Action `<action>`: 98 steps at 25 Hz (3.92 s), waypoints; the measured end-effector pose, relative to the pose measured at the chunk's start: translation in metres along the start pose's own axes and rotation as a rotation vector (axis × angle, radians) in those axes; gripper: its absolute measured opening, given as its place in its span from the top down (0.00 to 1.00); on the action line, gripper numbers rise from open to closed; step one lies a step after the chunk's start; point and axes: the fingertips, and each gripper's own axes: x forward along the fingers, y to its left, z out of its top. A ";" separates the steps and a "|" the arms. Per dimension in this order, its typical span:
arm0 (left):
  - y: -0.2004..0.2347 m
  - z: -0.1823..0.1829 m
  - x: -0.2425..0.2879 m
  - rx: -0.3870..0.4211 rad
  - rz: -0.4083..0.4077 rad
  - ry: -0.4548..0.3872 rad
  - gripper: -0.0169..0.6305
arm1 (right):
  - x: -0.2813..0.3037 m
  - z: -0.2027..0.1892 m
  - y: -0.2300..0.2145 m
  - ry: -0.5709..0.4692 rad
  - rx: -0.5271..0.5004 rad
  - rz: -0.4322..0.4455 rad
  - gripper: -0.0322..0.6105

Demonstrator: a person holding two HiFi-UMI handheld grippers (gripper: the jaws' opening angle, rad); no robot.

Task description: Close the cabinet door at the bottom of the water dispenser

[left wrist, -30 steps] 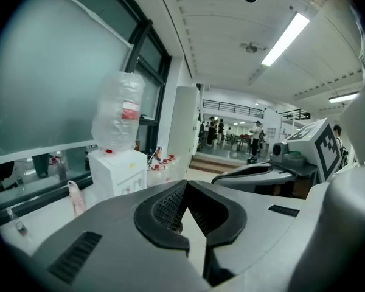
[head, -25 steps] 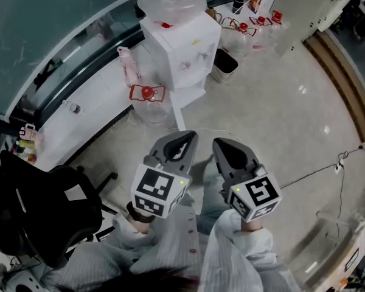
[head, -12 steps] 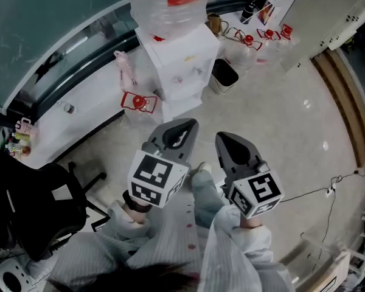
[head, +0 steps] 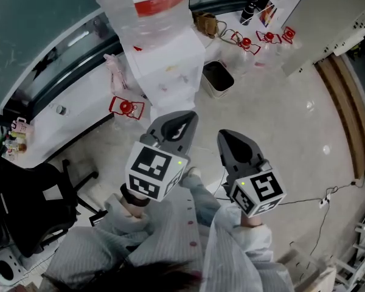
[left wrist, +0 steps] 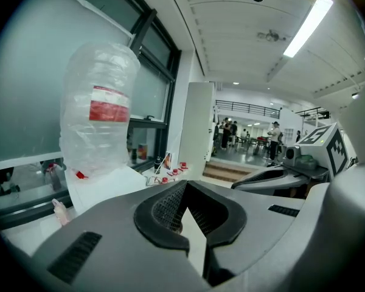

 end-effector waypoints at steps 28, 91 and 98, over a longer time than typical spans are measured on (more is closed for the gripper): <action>0.133 0.028 0.044 -0.044 0.120 -0.006 0.96 | 0.140 0.043 -0.030 0.029 -0.031 0.116 0.93; 0.133 -0.281 0.021 -0.839 1.109 0.055 0.95 | 0.208 -0.152 0.007 0.615 -0.418 1.145 0.93; 0.145 -0.349 0.022 -0.896 1.128 0.055 0.95 | 0.226 -0.210 0.019 0.672 -0.444 1.171 0.93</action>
